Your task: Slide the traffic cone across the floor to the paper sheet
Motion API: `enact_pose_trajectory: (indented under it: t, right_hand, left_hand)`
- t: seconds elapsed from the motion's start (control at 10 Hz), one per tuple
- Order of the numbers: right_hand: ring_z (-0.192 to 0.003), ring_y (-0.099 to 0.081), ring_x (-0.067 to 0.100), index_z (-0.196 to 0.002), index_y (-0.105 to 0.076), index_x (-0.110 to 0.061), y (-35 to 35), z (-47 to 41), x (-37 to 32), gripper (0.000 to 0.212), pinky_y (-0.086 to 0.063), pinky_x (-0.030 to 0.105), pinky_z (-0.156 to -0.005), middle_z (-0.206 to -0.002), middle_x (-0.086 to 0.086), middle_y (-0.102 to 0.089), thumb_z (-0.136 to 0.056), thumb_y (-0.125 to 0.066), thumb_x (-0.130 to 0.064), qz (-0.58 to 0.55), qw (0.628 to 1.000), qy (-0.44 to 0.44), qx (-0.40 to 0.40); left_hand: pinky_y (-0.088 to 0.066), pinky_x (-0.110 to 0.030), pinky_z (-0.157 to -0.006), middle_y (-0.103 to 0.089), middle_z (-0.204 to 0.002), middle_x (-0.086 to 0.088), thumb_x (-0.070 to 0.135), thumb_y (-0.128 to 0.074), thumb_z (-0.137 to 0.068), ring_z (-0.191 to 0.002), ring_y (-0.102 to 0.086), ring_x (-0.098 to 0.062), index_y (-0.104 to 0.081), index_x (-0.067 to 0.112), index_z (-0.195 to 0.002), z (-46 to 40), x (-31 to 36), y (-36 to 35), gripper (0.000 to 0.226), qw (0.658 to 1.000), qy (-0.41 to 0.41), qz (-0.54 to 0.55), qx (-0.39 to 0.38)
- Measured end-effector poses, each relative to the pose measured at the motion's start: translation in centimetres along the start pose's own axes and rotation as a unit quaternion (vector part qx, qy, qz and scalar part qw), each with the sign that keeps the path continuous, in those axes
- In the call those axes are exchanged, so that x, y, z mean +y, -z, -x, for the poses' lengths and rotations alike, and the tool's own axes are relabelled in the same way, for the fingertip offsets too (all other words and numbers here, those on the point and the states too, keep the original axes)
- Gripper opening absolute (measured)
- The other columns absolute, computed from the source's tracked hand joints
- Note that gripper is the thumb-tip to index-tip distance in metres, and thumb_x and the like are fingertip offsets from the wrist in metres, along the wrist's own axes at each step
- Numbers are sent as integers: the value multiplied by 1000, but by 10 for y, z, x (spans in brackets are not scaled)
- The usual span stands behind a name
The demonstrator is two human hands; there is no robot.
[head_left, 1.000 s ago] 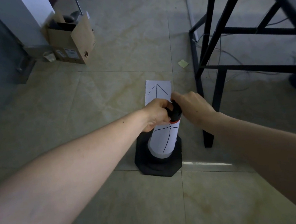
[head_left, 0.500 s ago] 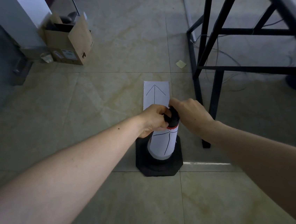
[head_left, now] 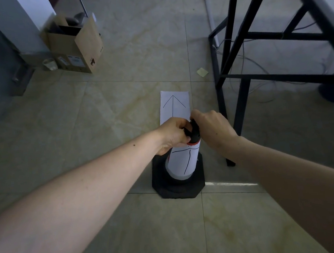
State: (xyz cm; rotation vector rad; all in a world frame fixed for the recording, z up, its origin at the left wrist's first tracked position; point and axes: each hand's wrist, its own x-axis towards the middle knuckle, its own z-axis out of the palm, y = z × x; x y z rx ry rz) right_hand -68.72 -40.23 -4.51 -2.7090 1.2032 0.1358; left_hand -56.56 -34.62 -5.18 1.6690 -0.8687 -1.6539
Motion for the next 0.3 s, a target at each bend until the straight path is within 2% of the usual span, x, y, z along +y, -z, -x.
enact_pose_trajectory:
  t: [0.1,0.2,0.3]
  right_hand:
    - [-75,-68,34,-111,-53,-4,1,1,-1,17,-59,40,-68,-89,17,-69,-94,-54,-8,0,1000,-2,-8]
    - [-74,-67,34,-111,-53,-5,0,1,2,20,-59,40,-66,-88,17,-69,-92,-57,-7,-12,1000,-4,-5]
    - [-79,-67,34,-120,-52,-8,-4,3,6,29,-59,43,-70,-94,18,-71,-92,-54,-4,-46,999,5,4]
  left_hand:
    - [-50,-32,-91,-57,-111,-14,-16,-46,-81,-120,-58,-32,-55,15,-74,1,0,-1,33,1000,0,5,0]
    - [-50,-32,-89,-59,-125,-17,-13,-48,-81,-121,-58,-31,-56,17,-77,1,-2,-2,31,1000,-4,1,-2]
    - [-49,-32,-91,-54,-134,-15,-10,-50,-83,-122,-54,-27,-59,14,-92,3,-6,-1,27,1000,3,-1,-18]
